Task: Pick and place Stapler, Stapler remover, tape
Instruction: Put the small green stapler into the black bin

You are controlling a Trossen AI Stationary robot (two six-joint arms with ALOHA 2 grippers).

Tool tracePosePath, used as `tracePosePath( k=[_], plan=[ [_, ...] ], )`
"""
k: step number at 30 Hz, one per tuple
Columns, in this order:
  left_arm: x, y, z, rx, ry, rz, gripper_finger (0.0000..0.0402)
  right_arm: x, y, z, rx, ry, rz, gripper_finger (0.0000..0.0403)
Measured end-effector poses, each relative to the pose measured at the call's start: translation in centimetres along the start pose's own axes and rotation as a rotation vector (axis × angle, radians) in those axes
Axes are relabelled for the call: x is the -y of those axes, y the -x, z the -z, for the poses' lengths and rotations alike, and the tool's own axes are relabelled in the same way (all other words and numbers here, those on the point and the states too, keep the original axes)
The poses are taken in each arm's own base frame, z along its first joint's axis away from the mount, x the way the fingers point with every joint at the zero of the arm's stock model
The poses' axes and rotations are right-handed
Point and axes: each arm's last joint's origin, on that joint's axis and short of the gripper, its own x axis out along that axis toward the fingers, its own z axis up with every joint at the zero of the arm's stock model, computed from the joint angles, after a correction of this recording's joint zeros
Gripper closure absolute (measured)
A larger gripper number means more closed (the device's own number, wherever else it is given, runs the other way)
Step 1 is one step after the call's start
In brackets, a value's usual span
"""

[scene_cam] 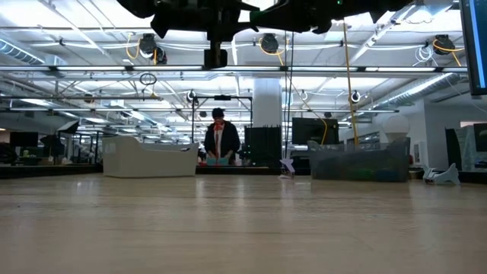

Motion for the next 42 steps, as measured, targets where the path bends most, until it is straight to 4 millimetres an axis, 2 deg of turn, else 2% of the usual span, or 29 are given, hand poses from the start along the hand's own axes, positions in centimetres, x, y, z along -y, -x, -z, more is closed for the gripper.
tracePosePath(
  k=[7, 17, 23, 28, 32, 37, 42],
  plan=[
    [0.0, 0.0, 0.0, 0.001, -0.006, -0.003, 0.0324, 0.0, 0.0, 0.0, -0.001, -0.002, 0.001, 0.0310],
    [-0.3, 0.0, 0.1, 0.002, -0.003, -0.030, 0.0264, 0.0, 0.0, 0.0, -0.010, -0.015, -0.005, 0.0326],
    [-0.3, 0.0, 0.2, 0.001, -0.001, -0.032, 0.0265, -0.1, 0.0, 0.1, -0.017, -0.038, -0.005, 0.0328],
    [-0.4, 0.0, 0.2, 0.002, 0.006, -0.045, 0.0266, 0.2, 0.1, 0.0, -0.046, -0.039, 0.065, 0.0330],
    [-1.3, -0.1, 0.8, -0.041, 0.046, -0.098, 0.0266, 0.7, 0.6, -0.5, -0.043, -0.039, 0.106, 0.0331],
    [-1.8, 0.1, 1.4, -0.083, 0.078, -0.160, 0.0266, 0.9, 1.2, 0.2, -0.182, -0.039, 0.181, 0.0331],
    [-1.9, 0.2, 1.4, -0.068, 0.053, -0.192, 0.0266, 0.6, 2.5, 2.8, -0.509, -0.120, 0.212, 0.0331]
  ],
)
